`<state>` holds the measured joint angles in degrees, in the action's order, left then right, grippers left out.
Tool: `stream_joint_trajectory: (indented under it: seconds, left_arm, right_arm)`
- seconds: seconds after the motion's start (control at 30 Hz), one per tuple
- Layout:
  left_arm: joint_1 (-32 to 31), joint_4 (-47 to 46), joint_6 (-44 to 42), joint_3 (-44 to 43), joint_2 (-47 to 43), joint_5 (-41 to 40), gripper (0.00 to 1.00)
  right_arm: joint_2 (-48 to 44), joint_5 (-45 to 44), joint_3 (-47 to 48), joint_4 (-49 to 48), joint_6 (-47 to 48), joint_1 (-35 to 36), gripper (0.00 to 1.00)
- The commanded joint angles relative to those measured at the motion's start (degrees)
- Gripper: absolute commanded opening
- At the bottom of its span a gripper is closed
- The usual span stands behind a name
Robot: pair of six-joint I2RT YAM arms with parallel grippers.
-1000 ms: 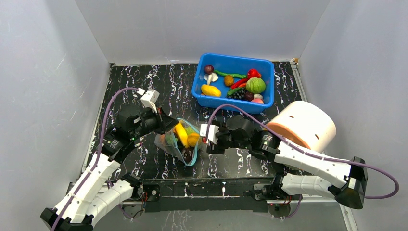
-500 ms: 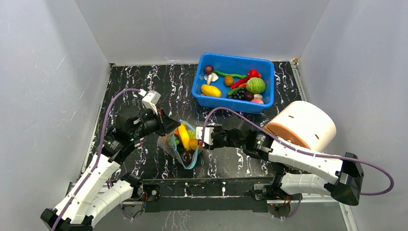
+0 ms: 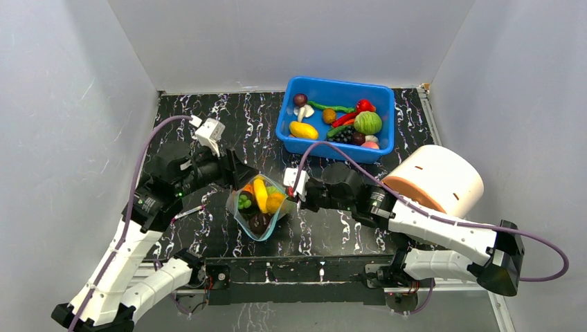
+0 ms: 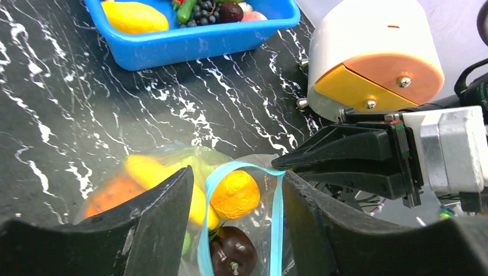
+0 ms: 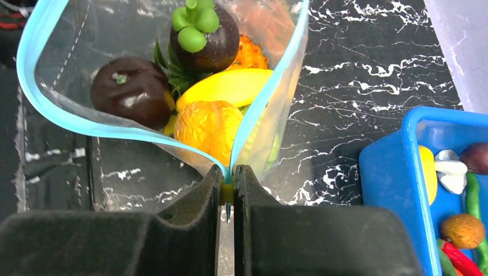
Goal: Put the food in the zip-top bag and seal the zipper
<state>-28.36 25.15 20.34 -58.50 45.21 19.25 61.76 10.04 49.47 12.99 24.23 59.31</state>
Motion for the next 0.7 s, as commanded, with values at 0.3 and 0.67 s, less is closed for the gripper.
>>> stream_joint_trajectory:
  seconds: [0.3, 0.67]
  left_arm:
    - [-0.20, 20.02, -7.23, -6.72, 2.48, -4.69, 0.59]
    - [-0.14, 22.90, -3.08, -6.01, -1.60, -10.85, 0.62]
  right_arm:
    - [2.59, -5.10, 11.04, -1.83, -13.68, 0.11, 0.00]
    - [2.50, -9.31, 9.56, -2.05, -18.74, -0.36, 0.00]
